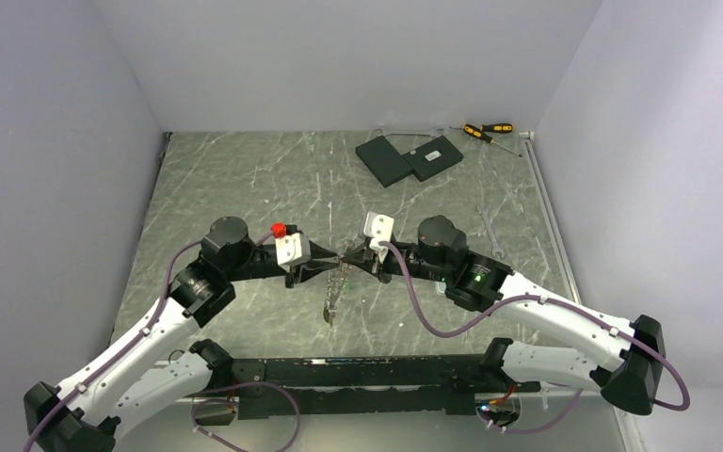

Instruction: Put the keys on the keyring

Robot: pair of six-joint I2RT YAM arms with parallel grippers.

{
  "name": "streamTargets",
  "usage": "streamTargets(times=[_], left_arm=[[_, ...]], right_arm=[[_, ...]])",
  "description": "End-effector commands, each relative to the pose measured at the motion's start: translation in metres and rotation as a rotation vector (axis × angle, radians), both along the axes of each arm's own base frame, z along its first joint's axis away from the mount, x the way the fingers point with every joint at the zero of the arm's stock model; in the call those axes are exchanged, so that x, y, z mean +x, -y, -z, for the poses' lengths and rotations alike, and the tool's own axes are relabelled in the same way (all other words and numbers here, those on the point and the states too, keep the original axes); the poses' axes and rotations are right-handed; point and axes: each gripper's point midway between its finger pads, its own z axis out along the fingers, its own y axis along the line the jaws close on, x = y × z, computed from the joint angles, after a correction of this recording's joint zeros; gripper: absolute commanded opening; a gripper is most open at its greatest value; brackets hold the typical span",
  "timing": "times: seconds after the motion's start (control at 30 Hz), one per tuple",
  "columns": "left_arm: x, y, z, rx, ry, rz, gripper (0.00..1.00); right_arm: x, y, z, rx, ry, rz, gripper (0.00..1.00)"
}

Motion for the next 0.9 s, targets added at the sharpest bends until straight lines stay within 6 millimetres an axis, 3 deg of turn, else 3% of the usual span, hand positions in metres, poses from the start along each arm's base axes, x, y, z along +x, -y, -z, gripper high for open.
streamTargets(times=[0.0,0.87], left_arm=[[-0.006,0.001,-0.023,-0.062,0.058,0.033,0.28],[-0.004,0.005,-0.016,-0.048,0.022,0.05,0.21]], right_arm=[[-0.002,-0.007,-0.033,0.086,0.051,-0.03,0.0],[-0.01,-0.005,-0.049,0.135,0.07,-0.06,0.0]])
